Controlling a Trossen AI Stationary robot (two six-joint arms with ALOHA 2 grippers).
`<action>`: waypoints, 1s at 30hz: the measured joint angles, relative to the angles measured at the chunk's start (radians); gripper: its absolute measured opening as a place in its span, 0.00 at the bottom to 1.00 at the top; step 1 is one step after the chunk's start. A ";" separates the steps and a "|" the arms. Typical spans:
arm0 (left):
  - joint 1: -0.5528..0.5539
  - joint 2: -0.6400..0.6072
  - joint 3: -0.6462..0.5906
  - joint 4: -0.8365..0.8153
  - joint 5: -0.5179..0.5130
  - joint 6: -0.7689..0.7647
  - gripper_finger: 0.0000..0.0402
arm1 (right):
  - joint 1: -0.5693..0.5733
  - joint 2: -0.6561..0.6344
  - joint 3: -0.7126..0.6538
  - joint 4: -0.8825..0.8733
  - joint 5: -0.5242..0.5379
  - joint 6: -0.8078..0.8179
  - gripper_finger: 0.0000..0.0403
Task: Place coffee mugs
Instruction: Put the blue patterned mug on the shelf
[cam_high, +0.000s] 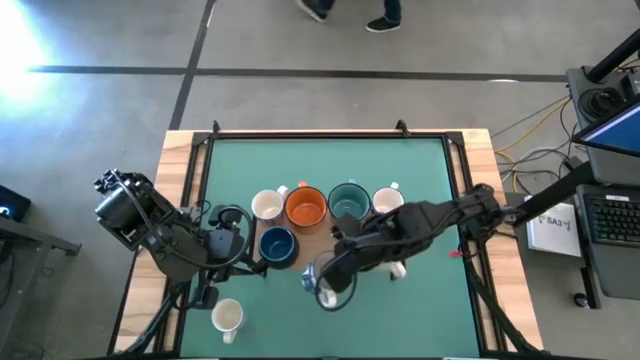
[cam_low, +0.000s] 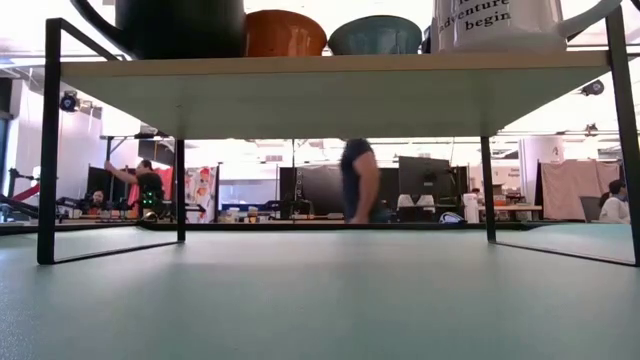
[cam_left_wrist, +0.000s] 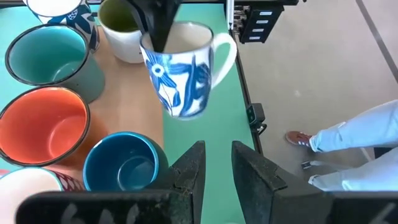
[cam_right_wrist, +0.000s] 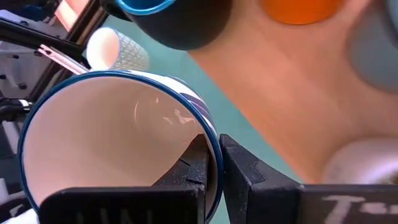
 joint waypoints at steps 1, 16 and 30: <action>0.000 0.000 0.000 0.000 0.000 0.000 0.15 | -0.001 -0.006 0.000 -0.016 0.004 0.000 0.03; 0.000 0.000 0.000 0.000 -0.036 -0.010 0.15 | -0.055 -0.006 -0.001 -0.203 0.025 0.003 0.03; 0.000 0.000 0.000 0.000 -0.052 -0.025 0.15 | -0.097 0.045 -0.010 -0.205 0.000 -0.063 0.03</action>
